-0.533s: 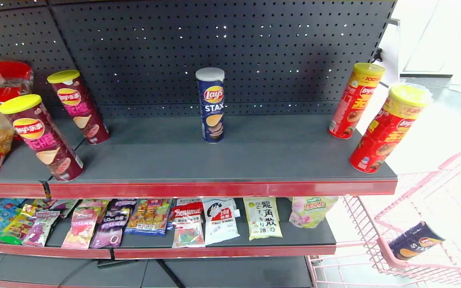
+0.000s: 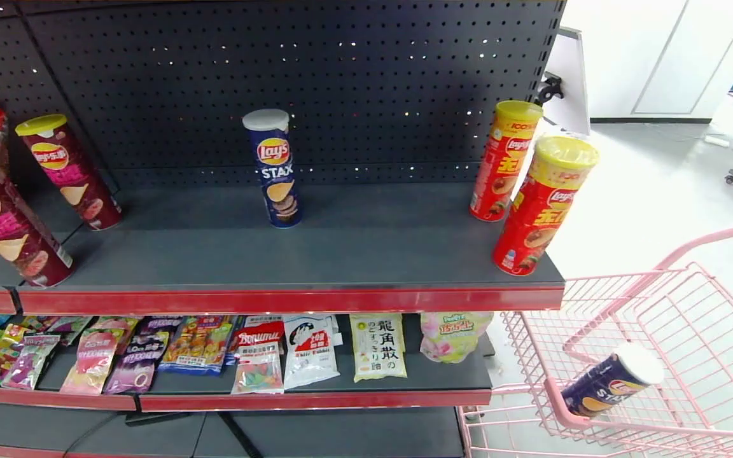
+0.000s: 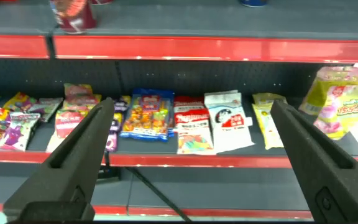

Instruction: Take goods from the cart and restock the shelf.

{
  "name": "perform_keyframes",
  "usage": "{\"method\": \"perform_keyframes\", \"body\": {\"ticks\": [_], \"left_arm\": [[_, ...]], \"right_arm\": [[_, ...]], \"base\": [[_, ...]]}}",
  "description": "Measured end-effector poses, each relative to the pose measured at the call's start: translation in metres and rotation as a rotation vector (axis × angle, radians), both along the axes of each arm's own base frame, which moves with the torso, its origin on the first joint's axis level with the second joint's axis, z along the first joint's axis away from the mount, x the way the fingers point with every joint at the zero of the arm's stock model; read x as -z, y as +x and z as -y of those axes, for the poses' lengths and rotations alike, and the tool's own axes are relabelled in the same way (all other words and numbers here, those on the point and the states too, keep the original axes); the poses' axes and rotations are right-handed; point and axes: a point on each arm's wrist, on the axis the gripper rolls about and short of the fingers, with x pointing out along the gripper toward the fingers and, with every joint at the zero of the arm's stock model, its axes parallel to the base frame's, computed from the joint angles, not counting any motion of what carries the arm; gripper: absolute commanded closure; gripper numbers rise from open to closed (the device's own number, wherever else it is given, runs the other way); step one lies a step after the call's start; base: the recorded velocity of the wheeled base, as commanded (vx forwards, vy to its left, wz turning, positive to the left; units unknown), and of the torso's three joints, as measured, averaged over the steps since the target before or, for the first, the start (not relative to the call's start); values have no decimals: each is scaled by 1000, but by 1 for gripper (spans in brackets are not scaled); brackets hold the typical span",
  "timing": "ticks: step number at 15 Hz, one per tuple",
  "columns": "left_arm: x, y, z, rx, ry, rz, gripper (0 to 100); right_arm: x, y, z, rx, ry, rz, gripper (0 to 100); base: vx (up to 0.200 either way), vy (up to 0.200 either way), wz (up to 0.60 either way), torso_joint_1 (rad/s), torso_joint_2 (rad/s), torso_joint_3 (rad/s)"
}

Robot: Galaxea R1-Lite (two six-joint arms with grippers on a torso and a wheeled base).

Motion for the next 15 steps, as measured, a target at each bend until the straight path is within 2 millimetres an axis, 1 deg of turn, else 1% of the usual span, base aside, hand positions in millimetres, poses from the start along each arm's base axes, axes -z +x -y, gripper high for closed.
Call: {"method": "perform_keyframes", "body": {"ticks": [10,15], "left_arm": [[0,0,0,1,0,1,0],[0,0,0,2,-1,1,0]], "right_arm": [[0,0,0,0,0,0,0],[0,0,0,0,0,-1,0]], "base": [[0,0,-600,3,1,3],[0,0,0,0,0,0]]}}
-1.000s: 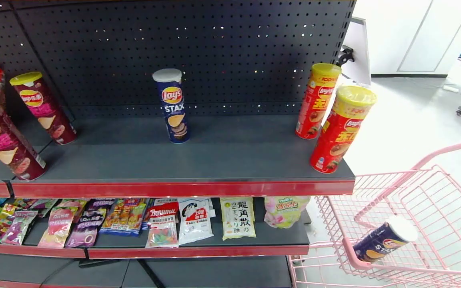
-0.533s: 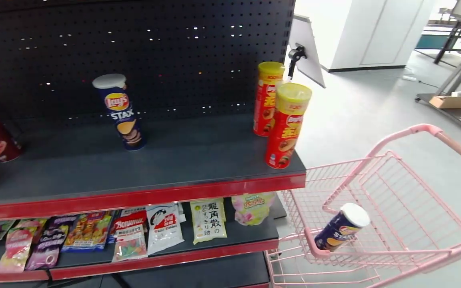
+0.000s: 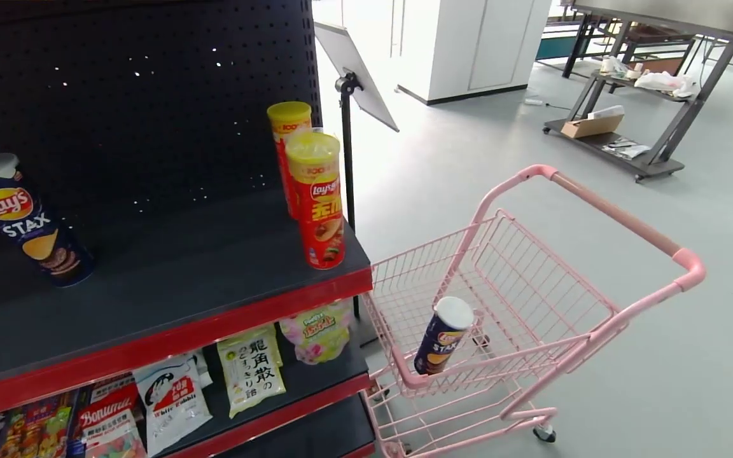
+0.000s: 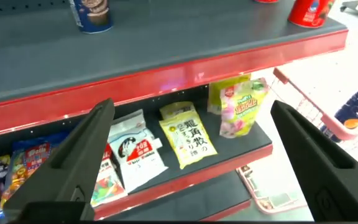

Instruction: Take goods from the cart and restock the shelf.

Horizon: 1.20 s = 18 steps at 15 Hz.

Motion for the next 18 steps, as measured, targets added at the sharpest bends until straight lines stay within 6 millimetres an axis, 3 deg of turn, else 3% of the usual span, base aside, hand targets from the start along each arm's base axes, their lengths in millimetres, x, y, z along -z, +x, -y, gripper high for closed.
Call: {"method": "perform_keyframes", "body": {"ticks": [18], "left_arm": [[0,0,0,-2,0,0,0]], "right_arm": [[0,0,0,3,1,1,0]], "base": [[0,0,0,-129,338,205]]}}
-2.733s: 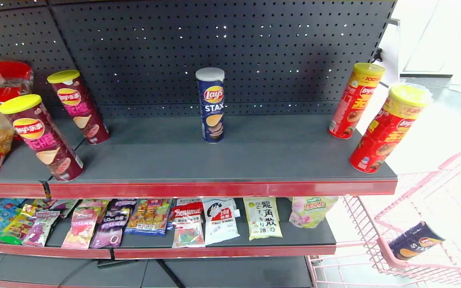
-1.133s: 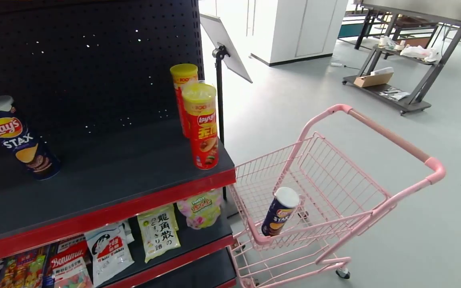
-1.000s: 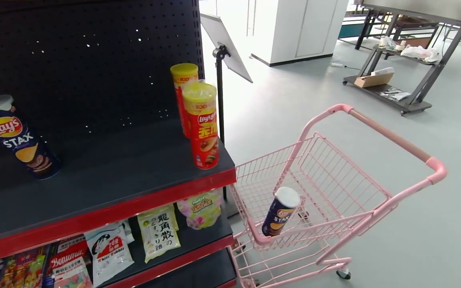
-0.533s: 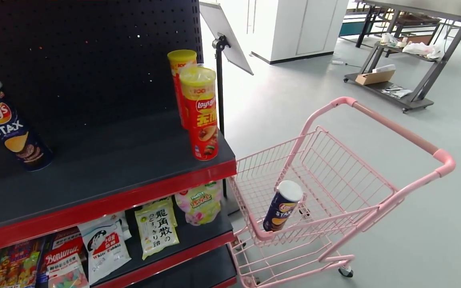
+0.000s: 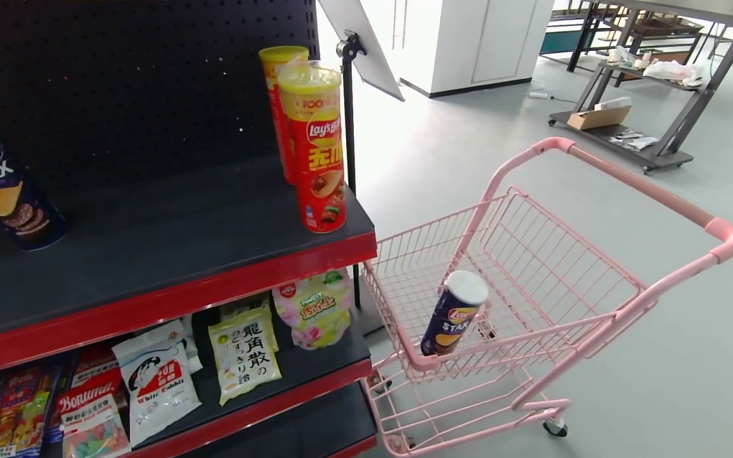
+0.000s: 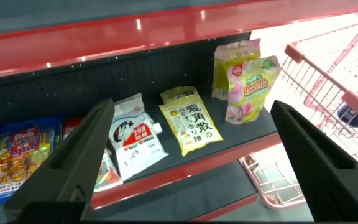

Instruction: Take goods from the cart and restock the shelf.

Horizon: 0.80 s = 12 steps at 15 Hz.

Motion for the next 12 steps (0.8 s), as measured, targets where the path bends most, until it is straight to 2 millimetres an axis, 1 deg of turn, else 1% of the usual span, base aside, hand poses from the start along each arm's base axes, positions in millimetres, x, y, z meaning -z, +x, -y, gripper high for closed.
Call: {"method": "perform_keyframes", "body": {"ticks": [5,9,12], "left_arm": [[0,0,0,1,0,-1,0],[0,0,0,0,0,0,0],[0,0,0,0,0,0,0]], "right_arm": [[0,0,0,0,-1,-1,0],[0,0,0,1,-2,0,0],[0,0,0,-1,-2,-3,0]], "base": [[0,0,0,-181,544,359],[0,0,0,-143,515,367],[0,0,0,-41,170,124]]}}
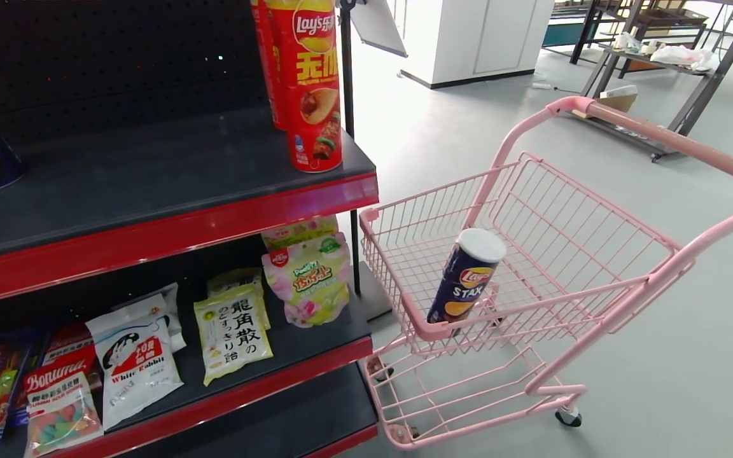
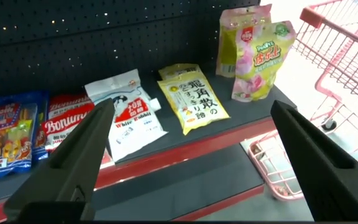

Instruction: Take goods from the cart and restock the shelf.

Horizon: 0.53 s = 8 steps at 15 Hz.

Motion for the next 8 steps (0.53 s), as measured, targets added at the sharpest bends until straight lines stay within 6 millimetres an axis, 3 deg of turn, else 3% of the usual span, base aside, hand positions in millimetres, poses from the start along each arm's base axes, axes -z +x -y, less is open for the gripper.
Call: {"method": "perform_keyframes", "body": {"ticks": [5,8], "left_arm": [[0,0,0,0,1,0,0],[0,0,0,0,1,0,0]], "right_arm": [[-2,0,0,-6,-4,-4,0],[-43,-6,0,-14,43,75,0]], "base": [[0,0,0,0,0,0],[0,0,0,0,0,0]]}}
